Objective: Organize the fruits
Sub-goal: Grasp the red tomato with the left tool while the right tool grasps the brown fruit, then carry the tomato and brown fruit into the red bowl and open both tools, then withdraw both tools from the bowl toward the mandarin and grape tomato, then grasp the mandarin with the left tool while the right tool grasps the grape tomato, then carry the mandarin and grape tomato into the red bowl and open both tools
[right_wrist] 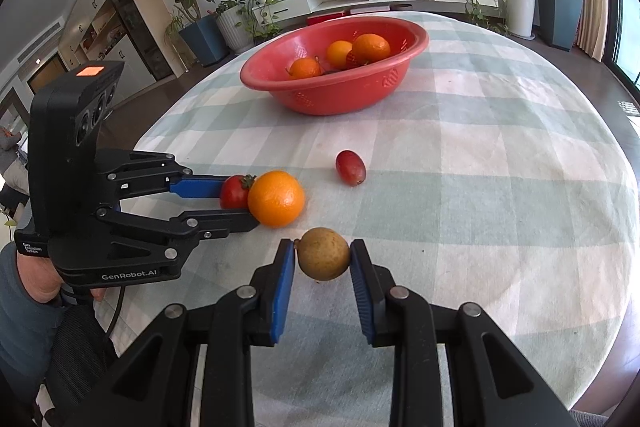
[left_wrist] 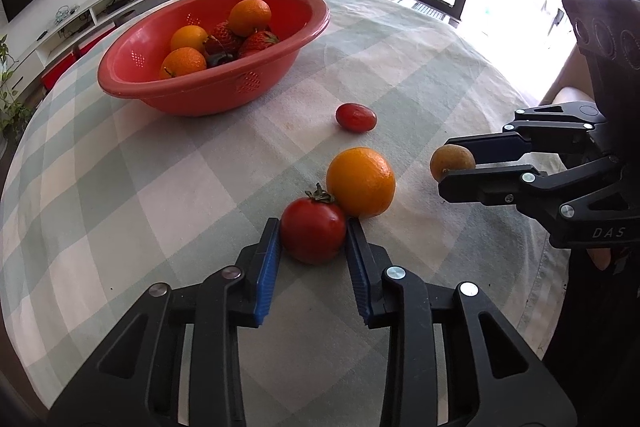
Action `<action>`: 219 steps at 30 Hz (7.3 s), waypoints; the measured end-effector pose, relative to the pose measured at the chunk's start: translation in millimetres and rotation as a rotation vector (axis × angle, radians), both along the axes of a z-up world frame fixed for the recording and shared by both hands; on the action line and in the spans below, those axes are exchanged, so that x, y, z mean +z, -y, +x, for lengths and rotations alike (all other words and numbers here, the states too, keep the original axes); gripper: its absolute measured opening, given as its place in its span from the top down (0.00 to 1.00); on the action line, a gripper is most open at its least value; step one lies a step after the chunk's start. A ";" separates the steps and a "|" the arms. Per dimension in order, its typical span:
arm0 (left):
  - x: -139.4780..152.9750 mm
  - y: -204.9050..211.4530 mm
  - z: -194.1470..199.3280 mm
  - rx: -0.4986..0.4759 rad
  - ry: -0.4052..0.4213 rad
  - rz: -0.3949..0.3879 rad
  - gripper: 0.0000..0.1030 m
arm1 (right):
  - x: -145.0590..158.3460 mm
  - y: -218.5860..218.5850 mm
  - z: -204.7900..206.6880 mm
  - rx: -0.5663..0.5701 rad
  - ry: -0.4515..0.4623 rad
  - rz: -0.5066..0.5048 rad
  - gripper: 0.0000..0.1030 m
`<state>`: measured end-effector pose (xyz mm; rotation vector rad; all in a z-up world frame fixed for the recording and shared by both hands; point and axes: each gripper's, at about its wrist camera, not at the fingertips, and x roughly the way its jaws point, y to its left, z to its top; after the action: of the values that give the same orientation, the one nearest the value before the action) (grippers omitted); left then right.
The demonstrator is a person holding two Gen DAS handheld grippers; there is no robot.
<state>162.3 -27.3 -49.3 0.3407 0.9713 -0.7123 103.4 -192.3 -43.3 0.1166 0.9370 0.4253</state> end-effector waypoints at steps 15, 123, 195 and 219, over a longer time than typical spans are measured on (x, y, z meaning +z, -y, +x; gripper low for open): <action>10.9 -18.9 -1.1 0.060 0.005 -0.063 0.71 | 0.4 0.8 0.6 -0.008 0.007 0.005 0.70; 6.8 22.3 -15.5 0.201 0.087 -0.077 0.01 | 26.6 16.5 26.5 -0.141 0.065 0.003 0.33; -0.6 -8.2 0.3 0.254 -0.005 -0.123 0.66 | -7.0 -53.6 68.7 0.151 0.000 -0.301 0.79; 43.1 -35.9 10.1 0.316 0.077 -0.231 0.67 | 38.7 -24.1 55.9 0.067 0.073 -0.161 0.79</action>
<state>172.4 8.7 -6.1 0.0100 0.8361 -0.5116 159.3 -168.2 -4.6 -0.0768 0.9010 0.4115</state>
